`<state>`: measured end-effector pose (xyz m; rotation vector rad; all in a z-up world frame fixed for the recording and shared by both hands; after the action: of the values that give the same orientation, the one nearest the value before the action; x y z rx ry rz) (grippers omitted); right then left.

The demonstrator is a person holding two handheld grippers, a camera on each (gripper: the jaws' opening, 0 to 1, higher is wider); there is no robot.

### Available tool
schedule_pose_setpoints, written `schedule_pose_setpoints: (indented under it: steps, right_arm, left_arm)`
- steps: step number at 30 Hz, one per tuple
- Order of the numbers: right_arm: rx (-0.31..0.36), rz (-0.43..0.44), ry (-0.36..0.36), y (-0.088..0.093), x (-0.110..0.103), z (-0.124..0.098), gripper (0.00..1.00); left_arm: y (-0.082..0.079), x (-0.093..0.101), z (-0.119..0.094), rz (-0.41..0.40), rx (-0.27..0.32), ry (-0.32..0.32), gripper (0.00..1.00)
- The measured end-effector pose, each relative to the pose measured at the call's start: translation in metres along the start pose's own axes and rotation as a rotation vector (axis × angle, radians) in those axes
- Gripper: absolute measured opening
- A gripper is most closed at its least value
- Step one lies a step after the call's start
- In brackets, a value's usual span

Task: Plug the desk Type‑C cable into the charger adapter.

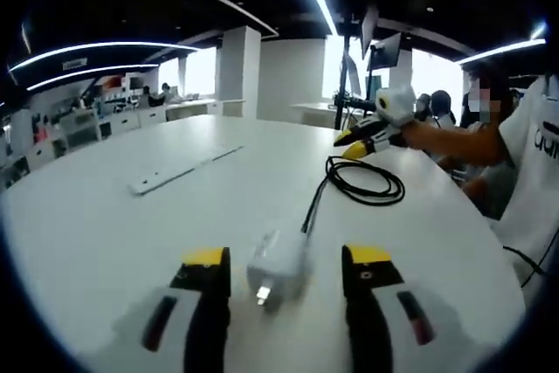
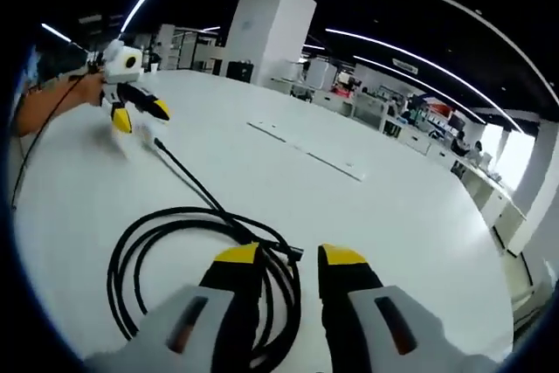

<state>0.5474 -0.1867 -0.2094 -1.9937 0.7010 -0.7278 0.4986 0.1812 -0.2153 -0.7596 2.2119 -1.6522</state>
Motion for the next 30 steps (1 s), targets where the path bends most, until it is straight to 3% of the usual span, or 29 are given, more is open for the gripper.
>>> schedule_pose_setpoints:
  steps: [2,7,8,13,19,20,22,30]
  right_arm:
    - [0.027,0.016,-0.004,0.0,-0.003,-0.002,0.27]
    - [0.157,0.099,-0.03,-0.003,-0.02,-0.013,0.36]
    - [0.186,0.109,-0.03,-0.004,-0.024,-0.016,0.38]
    - [0.251,0.146,-0.024,-0.004,-0.044,-0.031,0.44]
    - [0.321,0.159,-0.008,-0.004,-0.061,-0.046,0.55]
    - [0.329,0.157,-0.011,-0.004,-0.064,-0.049,0.57]
    - [0.353,0.149,0.001,-0.005,-0.07,-0.055,0.6]
    - [0.415,0.154,0.011,-0.003,-0.089,-0.076,0.67]
  left_arm:
    - [0.002,0.007,-0.004,-0.01,0.039,-0.014,0.55]
    - [0.005,0.033,-0.023,-0.031,0.123,-0.138,0.66]
    - [0.007,0.004,-0.036,-0.039,0.141,-0.149,0.68]
    - [0.01,-0.006,-0.065,-0.074,0.192,-0.235,0.77]
    - [0.021,0.026,-0.074,-0.076,0.215,-0.286,0.79]
    - [0.022,0.016,-0.077,-0.051,0.23,-0.315,0.79]
    - [0.024,0.023,-0.084,-0.049,0.248,-0.341,0.82]
    - [0.028,0.057,-0.106,-0.123,0.319,-0.44,0.89]
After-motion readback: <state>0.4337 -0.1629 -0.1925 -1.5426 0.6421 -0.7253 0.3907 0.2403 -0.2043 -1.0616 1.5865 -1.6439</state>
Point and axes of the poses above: the point that each gripper's makers call its tool centre point, and the gripper's own axes: z roughly forward along the fingers, x roughly to its right, y roughly out of its underside, the point moved 10 cm from there along -z, roughly backward along the fingers
